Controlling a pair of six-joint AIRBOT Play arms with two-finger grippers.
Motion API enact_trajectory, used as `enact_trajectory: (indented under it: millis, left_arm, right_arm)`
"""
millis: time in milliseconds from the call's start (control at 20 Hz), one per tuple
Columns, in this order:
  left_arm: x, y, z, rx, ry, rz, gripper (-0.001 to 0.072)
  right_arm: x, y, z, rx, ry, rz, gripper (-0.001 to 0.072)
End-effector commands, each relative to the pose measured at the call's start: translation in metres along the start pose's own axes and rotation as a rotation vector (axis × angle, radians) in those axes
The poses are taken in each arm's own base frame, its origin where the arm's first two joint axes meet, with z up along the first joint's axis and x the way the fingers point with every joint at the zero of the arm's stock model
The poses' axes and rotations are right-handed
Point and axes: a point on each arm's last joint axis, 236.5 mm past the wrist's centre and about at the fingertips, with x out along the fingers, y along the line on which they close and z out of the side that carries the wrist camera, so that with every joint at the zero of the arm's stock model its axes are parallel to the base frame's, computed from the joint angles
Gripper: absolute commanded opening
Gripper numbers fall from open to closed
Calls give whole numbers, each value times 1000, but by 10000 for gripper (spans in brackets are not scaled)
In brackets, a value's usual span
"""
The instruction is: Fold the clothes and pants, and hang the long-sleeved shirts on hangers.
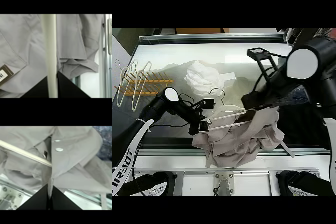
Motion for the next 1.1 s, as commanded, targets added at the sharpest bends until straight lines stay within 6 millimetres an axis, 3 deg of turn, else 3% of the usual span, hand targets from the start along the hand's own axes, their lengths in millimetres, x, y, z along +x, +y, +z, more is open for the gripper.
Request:
enact_trajectory:
  millis: [0,150,650,1000,1050]
  left_arm:
    - [0,0,2,-1,-7,0,11]
    - [0,0,2,-1,-7,0,12]
    - [0,0,2,-1,-7,0,11]
    - [0,0,2,-1,-7,0,12]
    - [0,0,2,-1,-7,0,12]
  right_arm:
    - [4,41,20,-18,-60,61,14]
    - [7,69,27,-23,-88,141,14]
    - [23,101,29,-45,-84,179,14]
    - [26,112,33,-51,-92,214,30]
    - [26,112,33,-51,-92,214,168]
